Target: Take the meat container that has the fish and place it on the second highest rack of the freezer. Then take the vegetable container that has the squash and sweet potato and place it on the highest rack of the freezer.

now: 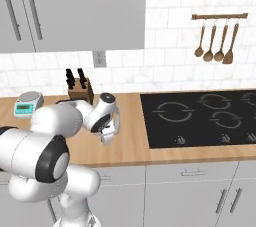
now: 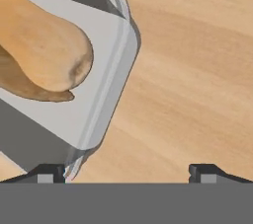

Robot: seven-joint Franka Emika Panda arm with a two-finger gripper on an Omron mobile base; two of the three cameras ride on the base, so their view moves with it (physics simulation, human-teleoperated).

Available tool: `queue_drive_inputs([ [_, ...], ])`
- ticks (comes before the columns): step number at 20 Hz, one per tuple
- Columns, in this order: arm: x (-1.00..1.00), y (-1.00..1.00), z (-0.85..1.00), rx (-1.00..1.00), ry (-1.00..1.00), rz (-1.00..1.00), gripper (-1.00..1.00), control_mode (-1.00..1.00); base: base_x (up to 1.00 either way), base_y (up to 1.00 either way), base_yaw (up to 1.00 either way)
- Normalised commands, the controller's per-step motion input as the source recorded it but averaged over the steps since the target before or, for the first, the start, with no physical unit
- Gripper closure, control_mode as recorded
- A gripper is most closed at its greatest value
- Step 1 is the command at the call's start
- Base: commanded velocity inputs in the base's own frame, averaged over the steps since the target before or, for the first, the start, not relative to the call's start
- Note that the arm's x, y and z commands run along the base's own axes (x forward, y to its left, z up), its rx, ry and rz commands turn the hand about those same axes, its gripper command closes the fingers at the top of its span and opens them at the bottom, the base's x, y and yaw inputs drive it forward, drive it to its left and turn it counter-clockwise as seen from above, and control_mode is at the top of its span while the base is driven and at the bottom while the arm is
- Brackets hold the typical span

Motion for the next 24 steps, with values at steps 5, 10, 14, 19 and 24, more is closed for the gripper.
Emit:
queue_drive_inputs([
  [5, 0.55, 0.09, 0.0, 0.0, 0.09, -0.12, -1.0, -1.0, 0.0, 0.0, 0.0],
  [10, 0.55, 0.05, -0.03, 0.0, 0.15, -0.11, -1.0, -1.0, 0.0, 0.0, 0.0],
  [14, 0.32, 0.03, -0.31, -0.03, 0.16, -0.05, -1.0, -1.0, 0.0, 0.0, 0.0],
  [19, 0.0, 0.23, -0.59, -0.09, 0.12, 0.0, -1.0, -1.0, 0.0, 0.0, 0.0],
  [24, -0.06, 0.28, -0.68, -0.1, 0.1, 0.0, 1.0, -1.0, 0.0, 0.0, 0.0],
])
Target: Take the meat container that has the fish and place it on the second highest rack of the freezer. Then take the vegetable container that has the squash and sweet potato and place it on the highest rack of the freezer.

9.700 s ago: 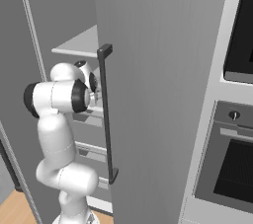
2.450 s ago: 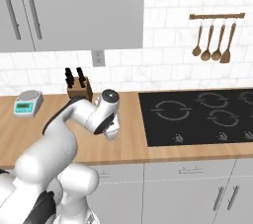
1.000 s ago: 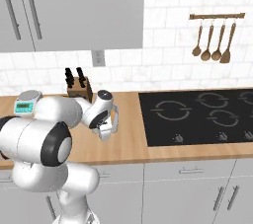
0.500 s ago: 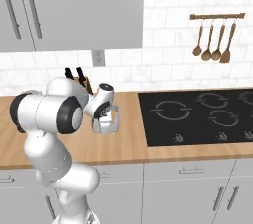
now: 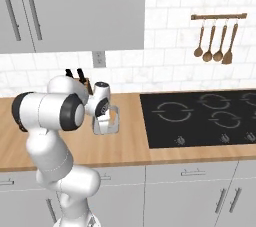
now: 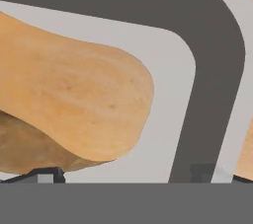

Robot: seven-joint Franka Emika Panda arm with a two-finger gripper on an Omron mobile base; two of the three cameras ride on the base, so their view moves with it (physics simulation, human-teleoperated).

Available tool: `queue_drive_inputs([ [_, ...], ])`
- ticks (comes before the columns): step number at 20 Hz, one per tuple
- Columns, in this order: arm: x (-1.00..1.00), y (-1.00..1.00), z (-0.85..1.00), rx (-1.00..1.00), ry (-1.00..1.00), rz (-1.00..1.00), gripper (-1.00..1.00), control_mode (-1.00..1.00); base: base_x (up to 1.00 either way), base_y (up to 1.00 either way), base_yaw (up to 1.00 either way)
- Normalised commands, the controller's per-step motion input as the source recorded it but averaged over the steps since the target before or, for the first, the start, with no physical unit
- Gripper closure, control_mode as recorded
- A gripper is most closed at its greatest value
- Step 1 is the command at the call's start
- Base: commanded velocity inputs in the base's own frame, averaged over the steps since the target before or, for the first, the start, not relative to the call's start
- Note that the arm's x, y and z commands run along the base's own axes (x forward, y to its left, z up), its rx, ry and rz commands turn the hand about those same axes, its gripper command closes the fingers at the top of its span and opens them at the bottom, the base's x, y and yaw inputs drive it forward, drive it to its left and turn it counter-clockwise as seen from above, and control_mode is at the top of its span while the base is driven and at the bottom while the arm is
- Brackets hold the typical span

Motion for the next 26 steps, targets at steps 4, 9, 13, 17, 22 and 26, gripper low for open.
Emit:
queue_drive_inputs([
  [4, -0.2, 0.08, -0.52, -0.01, 0.03, 0.0, 1.0, -1.0, 0.0, 0.0, 0.0],
  [9, -0.39, 0.0, -0.06, 0.0, 0.0, 0.0, 1.0, -1.0, 0.0, 0.0, 0.0],
  [13, -0.54, 0.0, 0.0, 0.0, 0.0, 0.0, 1.0, -1.0, 0.0, 0.0, 0.0],
  [17, -0.3, 0.0, 0.05, 0.0, 0.0, 0.0, 1.0, -1.0, 0.0, 0.0, 0.0],
  [22, -0.53, -0.07, 0.4, 0.0, -0.05, 0.0, 1.0, -1.0, 0.0, 0.0, 0.0],
  [26, -0.65, 0.0, 0.83, 0.0, -0.21, 0.0, 1.0, -1.0, 0.0, 0.0, 0.0],
])
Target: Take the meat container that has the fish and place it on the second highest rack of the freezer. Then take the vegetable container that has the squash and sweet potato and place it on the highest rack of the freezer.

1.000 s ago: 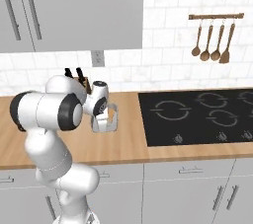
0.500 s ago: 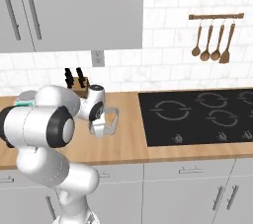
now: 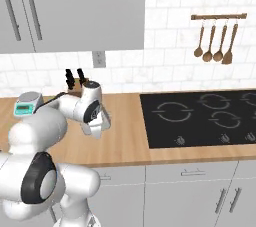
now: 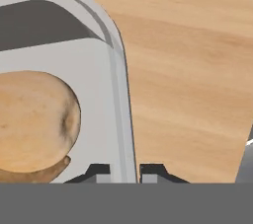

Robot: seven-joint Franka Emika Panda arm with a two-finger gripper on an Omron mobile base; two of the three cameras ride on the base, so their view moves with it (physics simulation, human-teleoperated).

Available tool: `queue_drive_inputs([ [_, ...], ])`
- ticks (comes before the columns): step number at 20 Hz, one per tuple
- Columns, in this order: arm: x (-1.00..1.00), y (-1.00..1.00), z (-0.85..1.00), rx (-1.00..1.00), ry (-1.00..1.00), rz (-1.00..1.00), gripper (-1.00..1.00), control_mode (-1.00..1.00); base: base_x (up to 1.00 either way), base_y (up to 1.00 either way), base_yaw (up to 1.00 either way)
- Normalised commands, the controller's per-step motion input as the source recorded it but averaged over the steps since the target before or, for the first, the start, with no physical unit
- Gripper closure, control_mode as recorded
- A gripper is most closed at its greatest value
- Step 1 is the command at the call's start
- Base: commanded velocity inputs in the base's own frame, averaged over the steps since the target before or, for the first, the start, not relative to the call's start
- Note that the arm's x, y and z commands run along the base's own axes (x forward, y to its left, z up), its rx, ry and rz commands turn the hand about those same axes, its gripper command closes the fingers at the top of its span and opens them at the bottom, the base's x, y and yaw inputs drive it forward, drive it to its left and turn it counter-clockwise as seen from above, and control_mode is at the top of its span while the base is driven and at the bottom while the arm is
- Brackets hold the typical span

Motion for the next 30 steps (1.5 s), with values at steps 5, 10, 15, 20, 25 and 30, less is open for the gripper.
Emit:
queue_drive_inputs([
  [5, -0.71, 0.0, 0.76, 0.04, -0.23, 0.0, 1.0, -1.0, 0.0, 0.0, 0.0],
  [10, -0.62, -0.02, 0.9, 0.05, -0.17, 0.0, 1.0, -1.0, 0.0, 0.0, 0.0],
  [15, -0.45, -0.16, 0.95, 0.06, -0.01, 0.0, 1.0, -1.0, 0.0, 0.0, 0.0],
  [20, -0.23, 0.0, 0.57, -0.02, 0.17, 0.0, 1.0, -1.0, 0.0, 0.0, 0.0],
  [25, -0.02, 0.0, 0.0, -0.07, 0.23, 0.0, 1.0, -1.0, 0.0, 0.0, 0.0],
  [30, 0.0, 0.0, 0.0, 0.0, 0.0, 0.0, 1.0, 1.0, -0.67, -0.14, 0.19],
])
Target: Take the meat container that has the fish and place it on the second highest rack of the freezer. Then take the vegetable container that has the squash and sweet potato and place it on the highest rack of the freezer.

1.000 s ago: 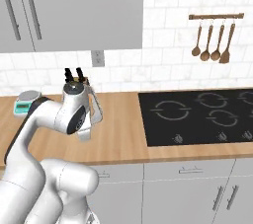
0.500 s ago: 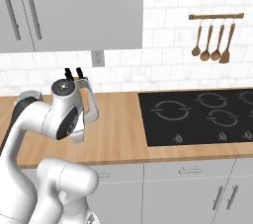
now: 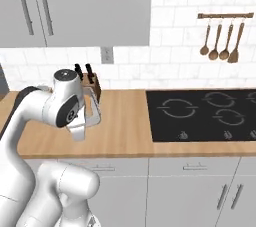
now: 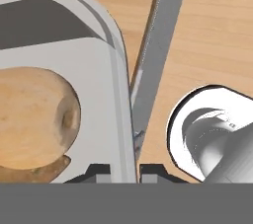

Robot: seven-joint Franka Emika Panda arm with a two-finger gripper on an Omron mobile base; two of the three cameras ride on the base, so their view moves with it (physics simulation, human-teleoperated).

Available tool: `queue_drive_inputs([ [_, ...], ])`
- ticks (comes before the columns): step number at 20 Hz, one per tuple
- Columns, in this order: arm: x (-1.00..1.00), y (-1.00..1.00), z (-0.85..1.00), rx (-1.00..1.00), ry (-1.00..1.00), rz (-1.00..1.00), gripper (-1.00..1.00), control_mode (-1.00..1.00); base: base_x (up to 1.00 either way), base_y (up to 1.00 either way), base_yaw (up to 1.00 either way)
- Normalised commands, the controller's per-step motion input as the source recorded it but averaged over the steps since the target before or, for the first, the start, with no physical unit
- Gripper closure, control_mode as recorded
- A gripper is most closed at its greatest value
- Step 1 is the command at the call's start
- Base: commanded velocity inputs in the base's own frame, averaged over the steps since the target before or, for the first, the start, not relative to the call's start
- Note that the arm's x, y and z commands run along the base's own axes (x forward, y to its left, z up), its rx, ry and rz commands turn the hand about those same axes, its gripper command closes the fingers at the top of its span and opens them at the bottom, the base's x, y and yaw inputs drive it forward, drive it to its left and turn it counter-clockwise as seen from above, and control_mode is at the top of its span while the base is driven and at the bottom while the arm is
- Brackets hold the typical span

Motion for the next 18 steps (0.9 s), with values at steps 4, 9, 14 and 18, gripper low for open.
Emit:
queue_drive_inputs([
  [4, 0.0, 0.0, 0.0, 0.0, 0.0, 0.0, 1.0, 1.0, -0.96, -0.04, 0.51],
  [9, 0.0, 0.0, 0.0, 0.0, 0.0, 0.0, 1.0, 1.0, -0.6, 0.2, 0.57],
  [14, 0.0, 0.0, 0.0, 0.0, 0.0, 0.0, 1.0, 1.0, -0.46, 0.84, 0.55],
  [18, 0.0, 0.0, 0.0, 0.0, 0.0, 0.0, 1.0, 1.0, -0.24, 1.0, 0.46],
])
